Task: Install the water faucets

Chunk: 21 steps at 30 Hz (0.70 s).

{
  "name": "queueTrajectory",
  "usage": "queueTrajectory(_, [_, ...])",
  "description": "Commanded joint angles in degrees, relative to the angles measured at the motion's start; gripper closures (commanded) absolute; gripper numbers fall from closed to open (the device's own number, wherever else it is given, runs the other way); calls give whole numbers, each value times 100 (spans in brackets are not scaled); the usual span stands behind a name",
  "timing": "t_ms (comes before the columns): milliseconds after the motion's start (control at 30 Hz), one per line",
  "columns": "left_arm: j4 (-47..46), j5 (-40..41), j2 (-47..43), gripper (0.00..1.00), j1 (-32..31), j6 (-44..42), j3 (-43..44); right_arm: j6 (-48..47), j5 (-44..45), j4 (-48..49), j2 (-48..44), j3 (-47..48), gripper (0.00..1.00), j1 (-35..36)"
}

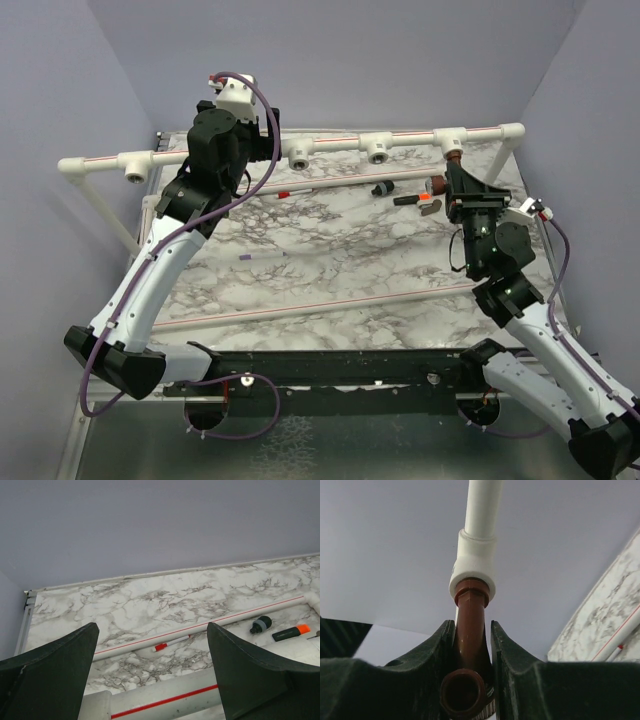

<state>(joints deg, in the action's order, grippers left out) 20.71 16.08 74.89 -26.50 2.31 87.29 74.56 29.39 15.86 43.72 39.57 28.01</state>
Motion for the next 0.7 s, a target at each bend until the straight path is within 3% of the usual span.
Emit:
queueTrajectory(0, [1026,-659,358,9,-233,-27,-332,1664,-1042,711,69,-260,99,225])
queueTrajectory(167, [1020,-624,369,9,-233,-37,-330,1359,-920,429,13,-52,98,226])
queueTrajectory(400, [1014,-640,457,9,-233,-31,-322,719,-658,-368,-303,134,52,229])
queueTrajectory(567, [1014,-617,491,9,-233,-50,-305,429,-651,-674,-474,155,31,229])
queueTrajectory(667, [1015,-592,496,9,-233,-59,-310,159,-609,-996,-555,286,24,223])
